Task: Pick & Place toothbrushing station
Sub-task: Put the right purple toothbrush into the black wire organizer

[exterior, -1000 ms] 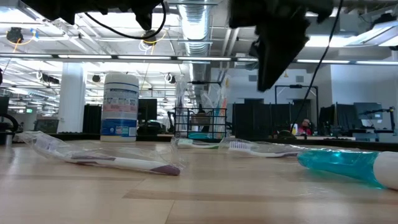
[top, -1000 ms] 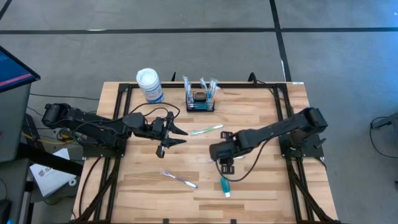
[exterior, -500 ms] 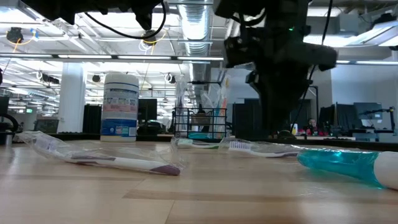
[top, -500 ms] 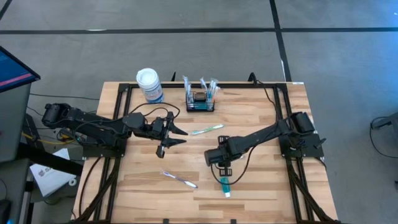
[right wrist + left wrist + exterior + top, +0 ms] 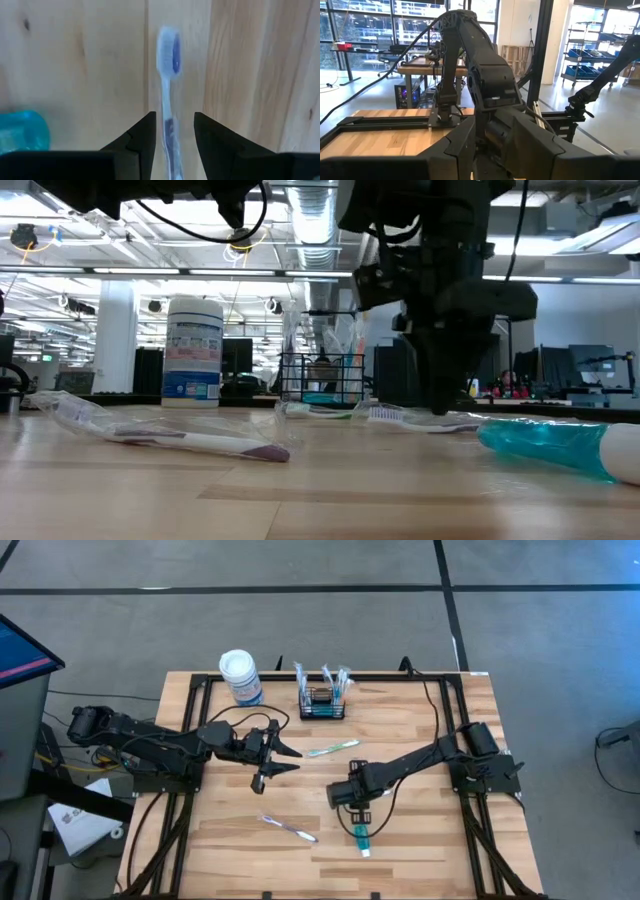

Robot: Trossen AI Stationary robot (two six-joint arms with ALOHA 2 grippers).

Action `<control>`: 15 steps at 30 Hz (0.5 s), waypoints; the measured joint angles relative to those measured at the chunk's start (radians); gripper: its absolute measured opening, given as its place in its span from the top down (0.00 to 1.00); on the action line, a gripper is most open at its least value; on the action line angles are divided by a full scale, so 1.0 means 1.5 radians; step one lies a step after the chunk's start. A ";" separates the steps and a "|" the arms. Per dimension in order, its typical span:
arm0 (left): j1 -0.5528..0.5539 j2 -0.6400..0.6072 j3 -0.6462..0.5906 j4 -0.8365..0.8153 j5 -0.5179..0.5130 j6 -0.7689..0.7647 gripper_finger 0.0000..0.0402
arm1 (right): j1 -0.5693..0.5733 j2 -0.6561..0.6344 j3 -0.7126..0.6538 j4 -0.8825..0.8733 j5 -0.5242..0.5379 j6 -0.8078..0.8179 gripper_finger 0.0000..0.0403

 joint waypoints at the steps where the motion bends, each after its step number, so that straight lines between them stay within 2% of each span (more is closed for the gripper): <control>1: 0.000 0.000 0.000 0.000 0.000 0.000 0.68 | 0.000 0.000 0.000 -0.002 0.000 0.001 0.70; 15: 0.000 0.000 0.000 0.000 0.000 0.000 0.68 | 0.000 0.008 -0.004 0.021 -0.001 0.002 0.72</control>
